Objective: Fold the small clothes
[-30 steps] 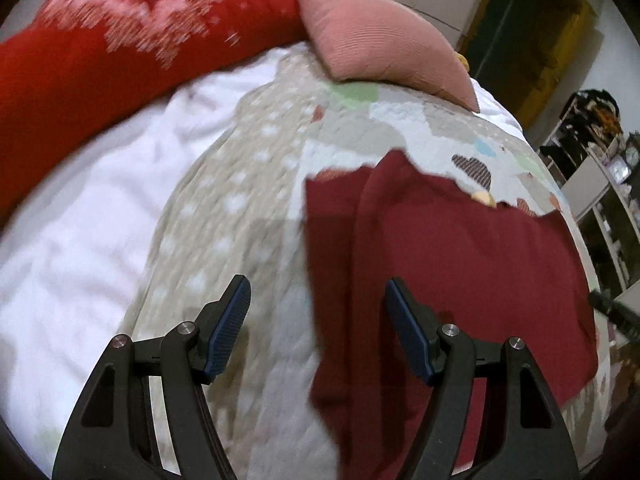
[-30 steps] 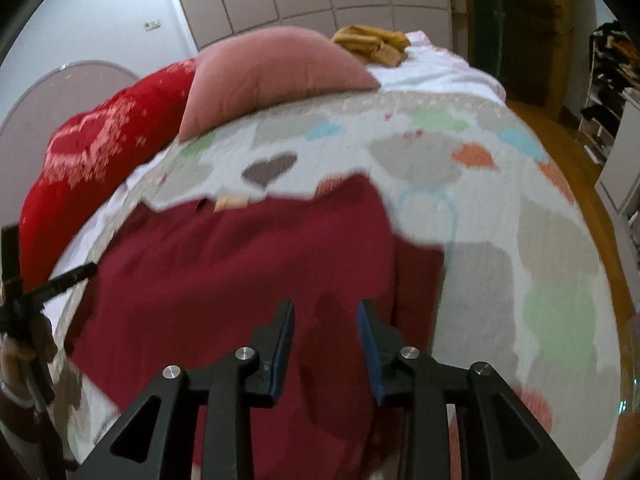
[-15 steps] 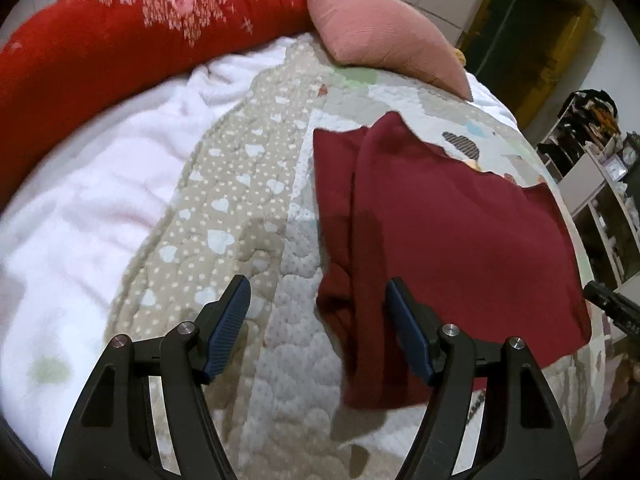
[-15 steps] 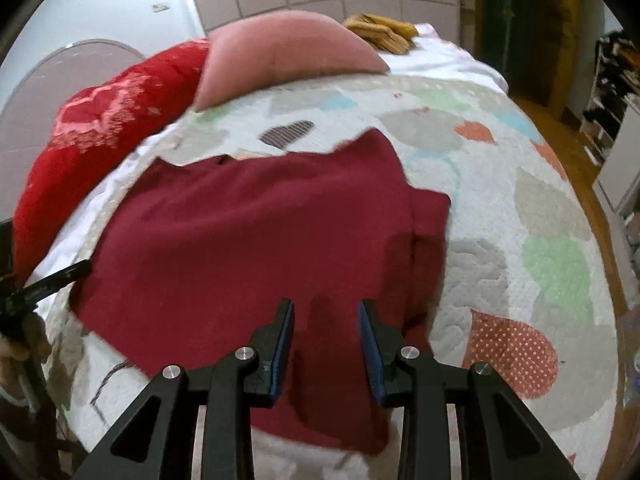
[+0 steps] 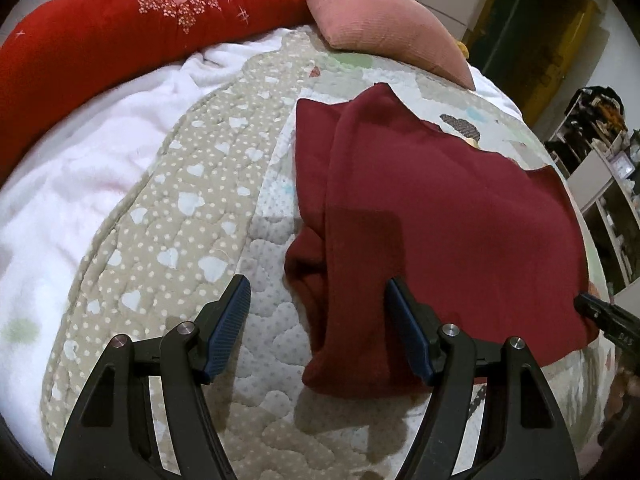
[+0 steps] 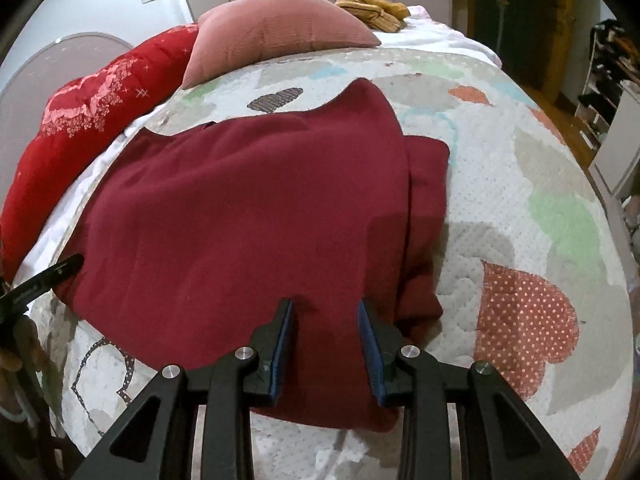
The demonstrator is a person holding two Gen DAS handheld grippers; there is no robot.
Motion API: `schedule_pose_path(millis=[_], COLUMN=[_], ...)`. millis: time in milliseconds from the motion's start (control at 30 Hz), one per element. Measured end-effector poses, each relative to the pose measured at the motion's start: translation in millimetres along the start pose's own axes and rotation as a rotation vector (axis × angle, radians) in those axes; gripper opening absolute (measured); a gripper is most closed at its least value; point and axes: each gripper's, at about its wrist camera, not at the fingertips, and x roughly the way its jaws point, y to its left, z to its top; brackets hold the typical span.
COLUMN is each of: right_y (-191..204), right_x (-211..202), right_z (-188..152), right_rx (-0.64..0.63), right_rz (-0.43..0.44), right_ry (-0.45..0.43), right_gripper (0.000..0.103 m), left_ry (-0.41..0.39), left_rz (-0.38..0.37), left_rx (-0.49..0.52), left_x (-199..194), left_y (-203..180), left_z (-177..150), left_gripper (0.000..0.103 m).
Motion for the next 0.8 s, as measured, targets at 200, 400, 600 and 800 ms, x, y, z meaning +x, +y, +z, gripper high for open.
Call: schedule_pose_path(millis=[200,400,600,800], right_y=[14.1,53.4,87.6,108.1], right_x=[-16.1,-22.0,-10.0,14.4], right_z=[8.8,24.7,42.0,53.6], right_rx=[0.009,-0.050,-0.074,-0.076], right_rz=[0.032,0.105,0.168,0.224], right_ry=[-0.003,-0.042,-0.064,-0.045], right_gripper=[0.033,0.035,0.035,0.037], left_ry=[-0.007,-0.034,-0.018,0.006], left_rz=[0.028,0.039,0.023,-0.008], left_rx=[0.018,0.059,0.062,-0.009], left_x=[-4.1,-10.8,-6.2,6.3], left_y=[-5.8,-13.0,-16.7,-9.2], left_z=[1.1,2.0,3.8,4.9], left_gripper=[0.070,0.070,0.070,0.070])
